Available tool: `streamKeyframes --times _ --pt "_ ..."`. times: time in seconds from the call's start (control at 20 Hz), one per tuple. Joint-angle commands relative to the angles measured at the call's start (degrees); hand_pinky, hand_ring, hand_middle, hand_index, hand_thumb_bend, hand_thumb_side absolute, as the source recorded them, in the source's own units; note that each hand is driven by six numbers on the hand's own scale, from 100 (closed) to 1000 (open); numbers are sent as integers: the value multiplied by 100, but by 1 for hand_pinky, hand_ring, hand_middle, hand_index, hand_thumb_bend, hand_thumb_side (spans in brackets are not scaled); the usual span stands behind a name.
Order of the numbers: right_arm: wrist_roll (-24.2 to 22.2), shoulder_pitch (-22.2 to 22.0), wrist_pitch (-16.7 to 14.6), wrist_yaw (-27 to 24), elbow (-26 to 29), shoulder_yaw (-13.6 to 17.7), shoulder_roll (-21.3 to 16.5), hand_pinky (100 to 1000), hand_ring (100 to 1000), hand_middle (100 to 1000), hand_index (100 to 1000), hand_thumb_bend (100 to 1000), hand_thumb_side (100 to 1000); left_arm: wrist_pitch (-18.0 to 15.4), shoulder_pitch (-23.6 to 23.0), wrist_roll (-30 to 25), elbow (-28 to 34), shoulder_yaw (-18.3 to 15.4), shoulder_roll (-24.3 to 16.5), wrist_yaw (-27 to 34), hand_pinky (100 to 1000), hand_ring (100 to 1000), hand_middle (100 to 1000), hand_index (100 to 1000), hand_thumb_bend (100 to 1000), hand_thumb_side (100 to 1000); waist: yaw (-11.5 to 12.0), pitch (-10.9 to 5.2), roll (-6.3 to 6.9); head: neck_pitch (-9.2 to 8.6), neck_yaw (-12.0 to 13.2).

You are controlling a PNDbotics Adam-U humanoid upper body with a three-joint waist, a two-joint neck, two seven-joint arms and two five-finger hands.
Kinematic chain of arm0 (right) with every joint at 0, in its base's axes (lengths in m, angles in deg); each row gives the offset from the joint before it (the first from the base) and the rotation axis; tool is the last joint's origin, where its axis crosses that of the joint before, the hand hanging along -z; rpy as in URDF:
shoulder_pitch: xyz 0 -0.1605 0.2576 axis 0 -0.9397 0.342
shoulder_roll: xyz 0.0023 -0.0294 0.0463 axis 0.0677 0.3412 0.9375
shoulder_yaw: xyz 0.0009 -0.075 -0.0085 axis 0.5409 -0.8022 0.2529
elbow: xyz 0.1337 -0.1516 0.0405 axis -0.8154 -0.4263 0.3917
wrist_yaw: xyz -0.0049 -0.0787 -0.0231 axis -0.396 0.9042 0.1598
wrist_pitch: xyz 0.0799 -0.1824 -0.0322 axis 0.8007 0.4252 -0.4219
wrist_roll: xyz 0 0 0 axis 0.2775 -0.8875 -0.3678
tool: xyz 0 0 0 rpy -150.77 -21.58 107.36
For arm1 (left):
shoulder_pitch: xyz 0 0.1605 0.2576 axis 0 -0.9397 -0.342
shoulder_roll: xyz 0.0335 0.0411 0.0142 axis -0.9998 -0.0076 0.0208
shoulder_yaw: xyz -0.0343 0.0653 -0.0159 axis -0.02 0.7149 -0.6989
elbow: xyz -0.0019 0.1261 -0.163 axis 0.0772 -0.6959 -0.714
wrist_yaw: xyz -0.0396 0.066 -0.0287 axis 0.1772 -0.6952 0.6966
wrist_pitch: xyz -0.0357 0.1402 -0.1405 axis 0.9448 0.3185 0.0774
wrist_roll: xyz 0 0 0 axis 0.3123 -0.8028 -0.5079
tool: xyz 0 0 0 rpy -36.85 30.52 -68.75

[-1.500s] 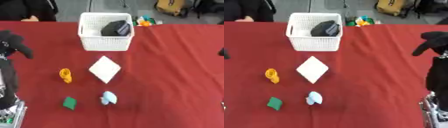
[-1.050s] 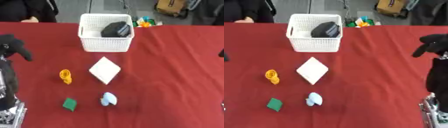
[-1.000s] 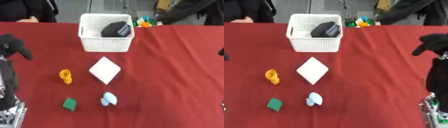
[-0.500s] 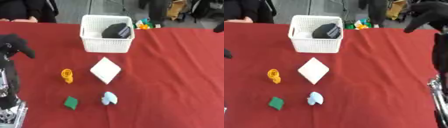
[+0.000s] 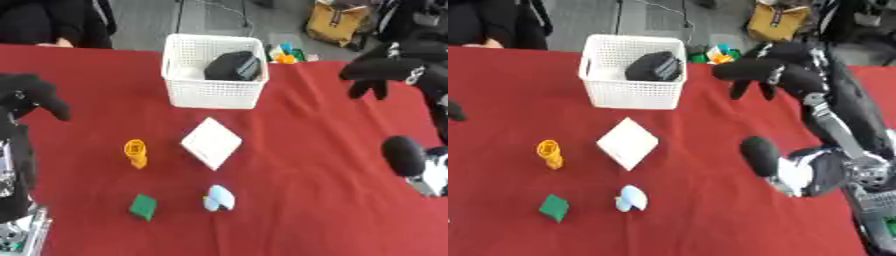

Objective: Pick up objects on the table and place them in the box.

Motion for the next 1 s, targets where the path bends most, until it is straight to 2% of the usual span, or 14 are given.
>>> streamKeyframes --times 0.05,0.35,0.5,0.7,0.95,1.0 --pt "-19 -50 178 434 130 -105 67 108 499 386 804 361 1000 10 30 -37 112 -4 -41 10 349 440 532 720 106 880 4 -131 14 -16 -13" --pt "-112 -453 647 1288 130 -359 545 186 527 323 782 336 1000 57 16 -94 112 2 -28 -4 348 440 532 719 103 883 -10 -83 -5 -22 -30" --pt "-104 -550 908 1719 130 -487 713 232 552 293 771 291 1000 66 18 -111 112 10 -23 0 347 439 531 718 103 883 -9 -74 -6 -14 -45" --pt "-59 -628 1140 2259 130 -671 859 265 595 340 789 265 1000 72 15 -123 112 14 -26 9 347 439 530 717 104 883 -11 -74 -12 2 -59" --pt "-193 -595 1172 2363 130 -822 880 311 668 381 826 287 1000 88 -9 -149 112 27 -37 18 347 439 528 716 105 884 -31 -102 -52 38 -72" --pt "-241 -587 1165 2373 130 -849 889 373 729 407 838 298 1000 90 -12 -153 112 29 -40 20 347 438 528 715 105 885 -30 -108 -60 50 -78"
